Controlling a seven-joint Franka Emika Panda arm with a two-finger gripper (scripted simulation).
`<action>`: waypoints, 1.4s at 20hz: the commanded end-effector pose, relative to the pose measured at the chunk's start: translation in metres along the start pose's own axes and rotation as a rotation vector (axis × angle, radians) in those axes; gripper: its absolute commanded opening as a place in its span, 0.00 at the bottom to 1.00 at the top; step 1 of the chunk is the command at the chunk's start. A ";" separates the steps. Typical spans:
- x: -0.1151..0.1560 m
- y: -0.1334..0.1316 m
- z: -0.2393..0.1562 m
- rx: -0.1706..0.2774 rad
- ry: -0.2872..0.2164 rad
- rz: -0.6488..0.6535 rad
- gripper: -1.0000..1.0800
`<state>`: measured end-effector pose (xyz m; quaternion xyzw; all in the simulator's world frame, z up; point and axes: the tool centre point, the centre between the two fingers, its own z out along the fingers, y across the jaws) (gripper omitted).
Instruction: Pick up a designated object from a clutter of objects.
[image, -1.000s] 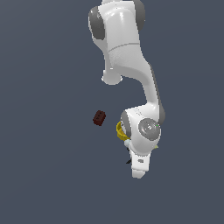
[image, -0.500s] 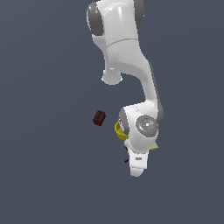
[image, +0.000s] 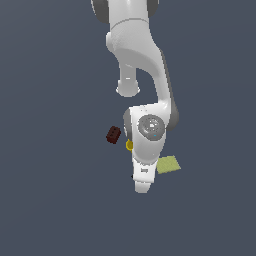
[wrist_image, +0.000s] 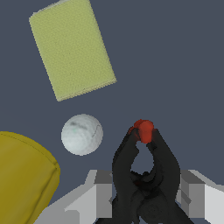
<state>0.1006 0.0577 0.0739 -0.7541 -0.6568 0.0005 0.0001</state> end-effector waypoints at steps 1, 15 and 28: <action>-0.020 -0.004 -0.020 -0.001 -0.001 0.001 0.00; -0.145 -0.030 -0.145 -0.001 0.001 0.001 0.00; -0.251 -0.047 -0.252 -0.001 0.003 0.001 0.00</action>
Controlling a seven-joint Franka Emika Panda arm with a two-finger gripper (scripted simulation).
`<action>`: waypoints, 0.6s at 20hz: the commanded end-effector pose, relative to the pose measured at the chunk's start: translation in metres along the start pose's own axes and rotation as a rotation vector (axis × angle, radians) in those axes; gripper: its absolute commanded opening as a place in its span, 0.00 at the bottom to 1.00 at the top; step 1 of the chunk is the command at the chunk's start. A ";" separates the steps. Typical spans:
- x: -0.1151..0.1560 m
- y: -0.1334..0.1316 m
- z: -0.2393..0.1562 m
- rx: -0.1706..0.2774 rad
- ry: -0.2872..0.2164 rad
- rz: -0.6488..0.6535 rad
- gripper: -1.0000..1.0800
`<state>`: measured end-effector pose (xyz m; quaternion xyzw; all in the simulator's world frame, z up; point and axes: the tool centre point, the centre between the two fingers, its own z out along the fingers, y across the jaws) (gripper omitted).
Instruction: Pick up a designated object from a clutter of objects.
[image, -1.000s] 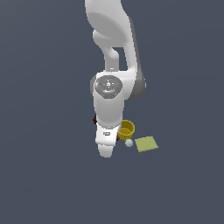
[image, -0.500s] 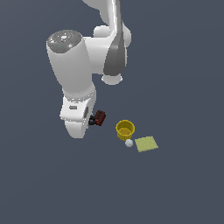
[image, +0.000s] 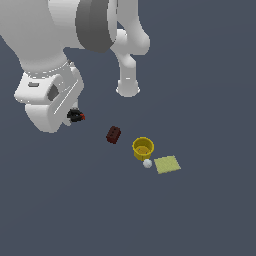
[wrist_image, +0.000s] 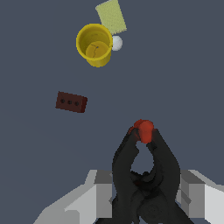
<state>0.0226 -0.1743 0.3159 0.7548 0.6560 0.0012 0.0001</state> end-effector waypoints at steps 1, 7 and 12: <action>-0.016 -0.002 -0.016 0.001 0.000 -0.001 0.00; -0.039 -0.005 -0.039 0.001 -0.001 -0.001 0.00; -0.043 -0.004 -0.043 0.002 -0.002 0.000 0.00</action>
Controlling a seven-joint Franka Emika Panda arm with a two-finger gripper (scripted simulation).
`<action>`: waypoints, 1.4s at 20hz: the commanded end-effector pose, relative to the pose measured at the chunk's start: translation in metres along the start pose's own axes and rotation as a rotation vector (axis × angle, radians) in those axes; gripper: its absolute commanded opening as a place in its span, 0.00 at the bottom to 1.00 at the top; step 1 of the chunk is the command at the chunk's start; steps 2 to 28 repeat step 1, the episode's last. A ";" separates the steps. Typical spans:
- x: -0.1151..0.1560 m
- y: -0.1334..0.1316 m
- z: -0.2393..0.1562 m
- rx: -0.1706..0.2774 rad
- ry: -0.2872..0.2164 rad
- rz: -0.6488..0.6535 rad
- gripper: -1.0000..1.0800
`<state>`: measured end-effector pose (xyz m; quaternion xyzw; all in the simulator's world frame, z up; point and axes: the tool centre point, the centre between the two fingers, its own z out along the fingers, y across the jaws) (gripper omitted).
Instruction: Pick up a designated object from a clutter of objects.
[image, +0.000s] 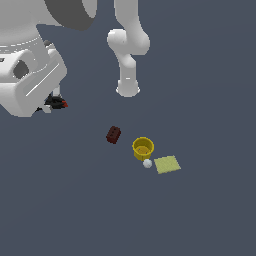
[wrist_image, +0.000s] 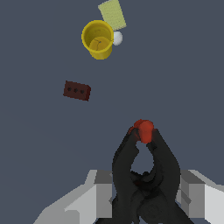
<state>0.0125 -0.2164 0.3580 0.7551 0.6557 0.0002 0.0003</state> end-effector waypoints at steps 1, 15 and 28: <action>0.000 0.001 0.000 0.001 0.000 -0.001 0.00; 0.000 0.001 0.000 0.001 0.000 -0.001 0.00; 0.000 0.001 0.000 0.001 0.000 -0.001 0.00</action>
